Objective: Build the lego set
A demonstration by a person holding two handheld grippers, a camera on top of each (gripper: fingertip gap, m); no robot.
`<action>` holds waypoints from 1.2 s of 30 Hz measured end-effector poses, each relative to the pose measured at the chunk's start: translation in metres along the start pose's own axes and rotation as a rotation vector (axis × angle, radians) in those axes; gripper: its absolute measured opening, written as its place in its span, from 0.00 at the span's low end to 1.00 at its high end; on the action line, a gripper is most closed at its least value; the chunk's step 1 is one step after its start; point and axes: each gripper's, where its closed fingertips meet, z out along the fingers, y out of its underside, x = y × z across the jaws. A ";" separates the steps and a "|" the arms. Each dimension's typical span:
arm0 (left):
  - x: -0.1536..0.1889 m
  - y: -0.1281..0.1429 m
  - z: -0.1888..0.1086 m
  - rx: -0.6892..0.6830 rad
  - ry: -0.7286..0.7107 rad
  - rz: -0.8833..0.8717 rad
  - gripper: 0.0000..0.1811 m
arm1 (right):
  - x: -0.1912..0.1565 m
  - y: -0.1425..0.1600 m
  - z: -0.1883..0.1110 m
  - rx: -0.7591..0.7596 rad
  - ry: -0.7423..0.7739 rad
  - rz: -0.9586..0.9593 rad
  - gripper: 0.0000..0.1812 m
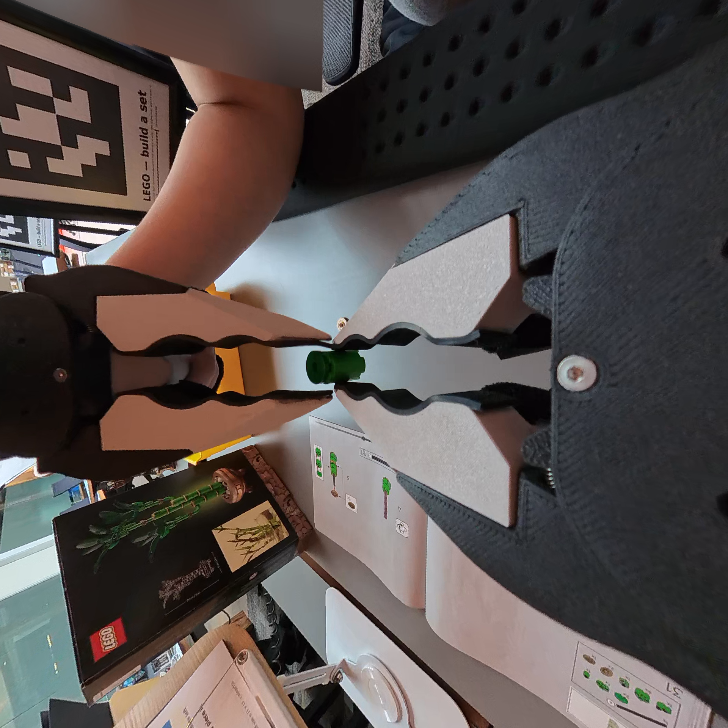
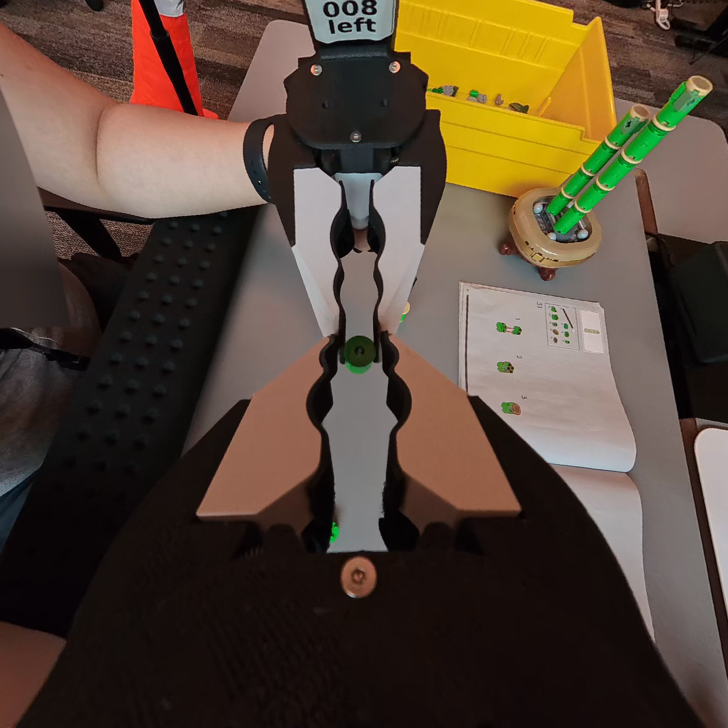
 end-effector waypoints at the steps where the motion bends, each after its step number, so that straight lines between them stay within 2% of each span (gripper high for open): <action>1: -0.001 0.000 0.000 -0.001 -0.002 -0.001 0.08 | -0.001 -0.001 0.000 0.007 -0.006 -0.004 0.13; 6: -0.002 0.002 0.001 -0.010 -0.009 -0.001 0.08 | -0.001 -0.010 -0.004 0.056 0.009 -0.031 0.15; 10: -0.011 -0.001 -0.006 0.014 -0.037 -0.044 0.08 | 0.002 -0.026 -0.018 0.166 0.052 -0.092 0.15; 15: -0.031 -0.002 -0.026 0.054 -0.075 -0.190 0.08 | 0.021 -0.046 -0.035 0.322 0.305 -0.343 0.17; 19: -0.042 -0.007 -0.049 0.099 -0.102 -0.256 0.08 | 0.032 -0.042 -0.020 0.216 0.446 -0.466 0.27; 25: -0.047 -0.015 -0.069 0.153 -0.109 -0.292 0.08 | 0.039 -0.045 0.009 0.102 0.597 -0.661 0.34; 28: -0.045 -0.015 -0.068 0.151 -0.091 -0.301 0.08 | 0.036 -0.051 0.018 0.098 0.614 -0.701 0.40; 36: -0.041 -0.009 -0.061 0.105 -0.083 -0.281 0.08 | 0.036 -0.041 0.034 0.018 0.589 -0.742 0.38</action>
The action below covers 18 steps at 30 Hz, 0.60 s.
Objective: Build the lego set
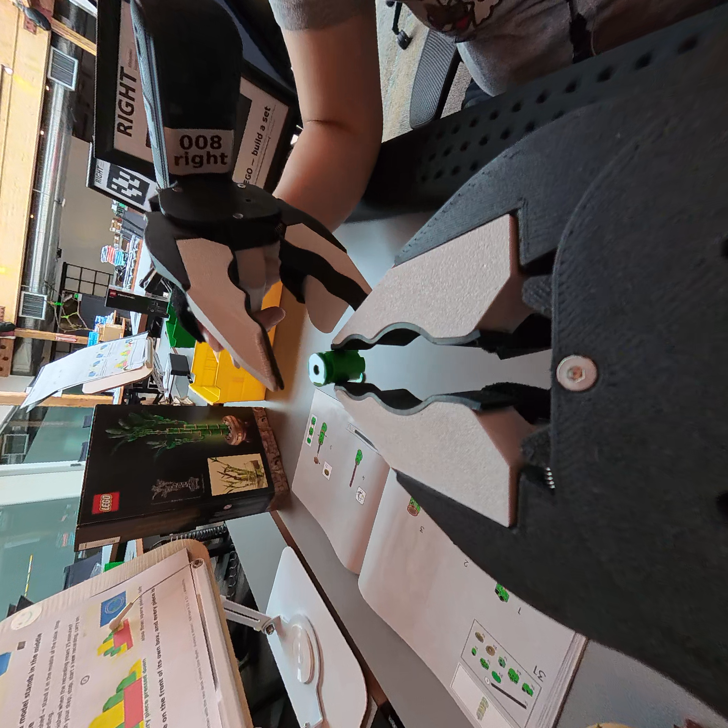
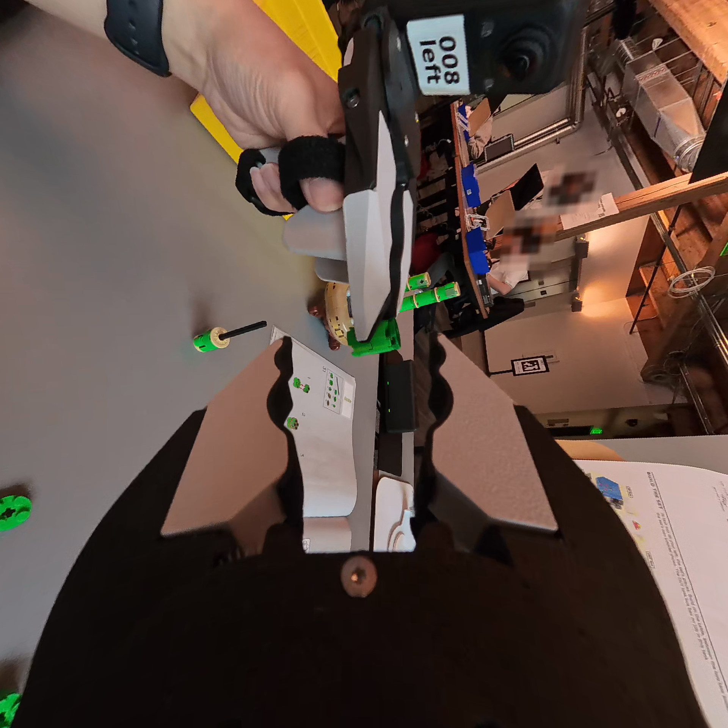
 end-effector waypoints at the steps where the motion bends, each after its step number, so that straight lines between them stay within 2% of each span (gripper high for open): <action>1: 0.001 0.000 0.000 -0.001 0.003 0.001 0.08 | -0.001 0.000 0.001 -0.002 0.000 -0.007 0.38; 9: 0.001 0.005 0.003 -0.027 0.004 0.005 0.08 | -0.007 0.004 0.007 -0.032 -0.010 -0.044 0.36; 18: 0.001 0.004 0.004 -0.025 0.001 0.002 0.08 | -0.006 0.013 0.012 -0.071 0.025 -0.083 0.28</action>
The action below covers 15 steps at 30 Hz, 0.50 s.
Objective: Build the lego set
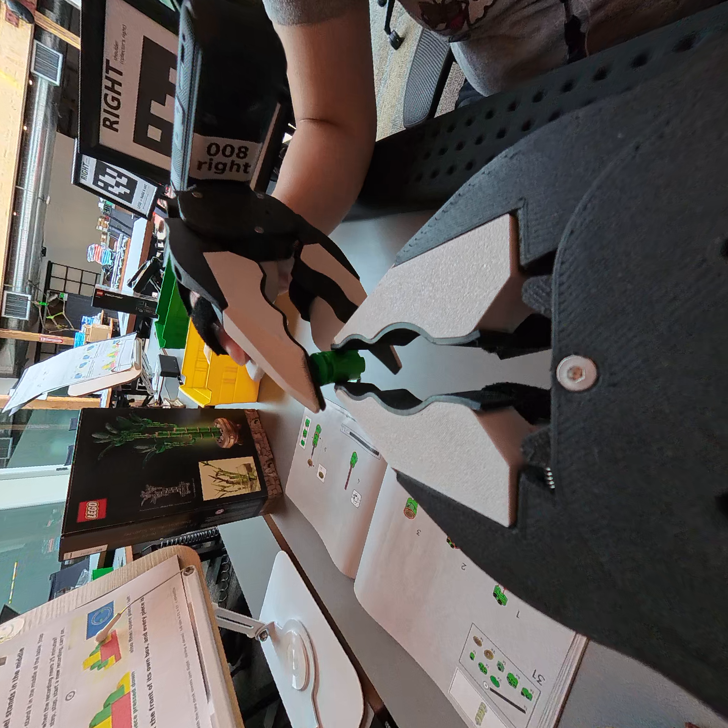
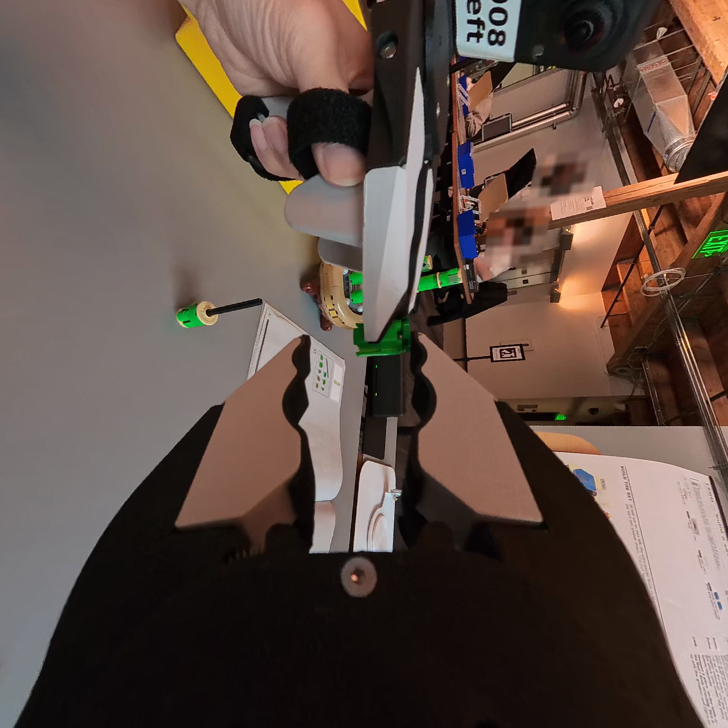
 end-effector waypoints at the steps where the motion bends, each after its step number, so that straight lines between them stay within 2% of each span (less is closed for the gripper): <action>1: -0.001 0.000 0.000 -0.002 -0.002 -0.003 0.08 | 0.000 0.000 0.000 0.002 0.007 -0.005 0.27; 15: 0.002 -0.001 -0.001 0.013 0.039 -0.055 0.08 | 0.006 0.001 -0.001 -0.011 0.070 -0.088 0.23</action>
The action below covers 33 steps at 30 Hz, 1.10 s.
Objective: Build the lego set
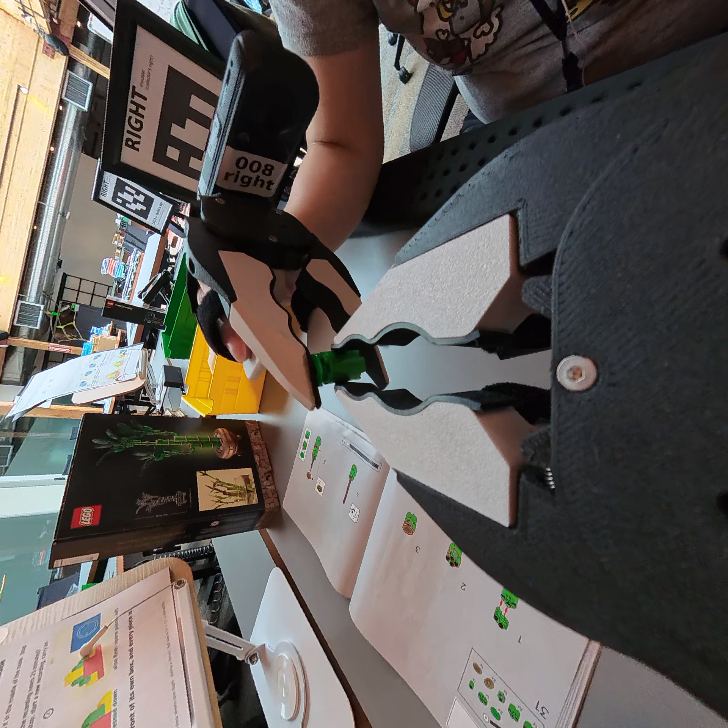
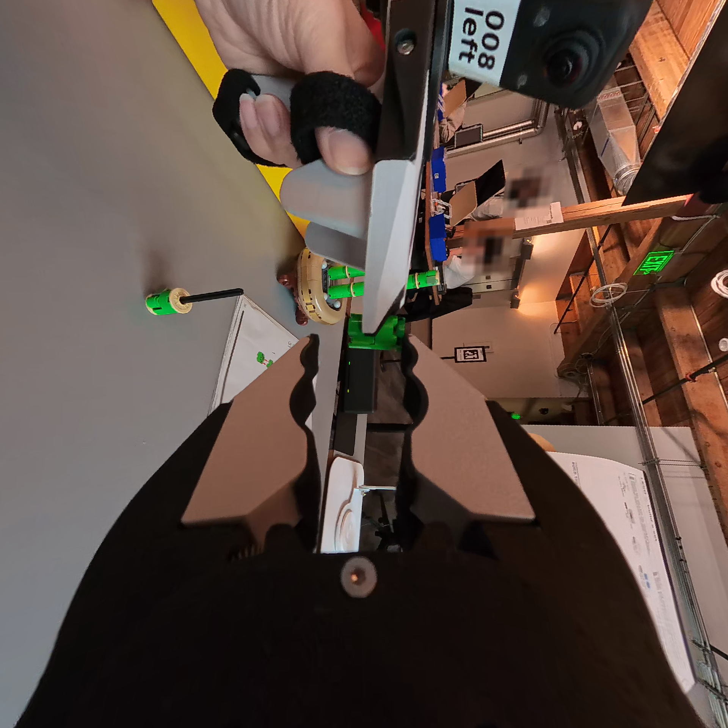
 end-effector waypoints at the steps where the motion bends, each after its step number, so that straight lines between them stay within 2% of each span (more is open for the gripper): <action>1: 0.001 0.000 0.000 0.001 0.009 -0.006 0.08 | 0.000 -0.001 -0.001 0.003 0.003 -0.008 0.22; 33: 0.018 0.003 -0.002 -0.038 0.172 -0.123 0.07 | -0.001 -0.014 -0.009 0.046 -0.040 -0.021 0.18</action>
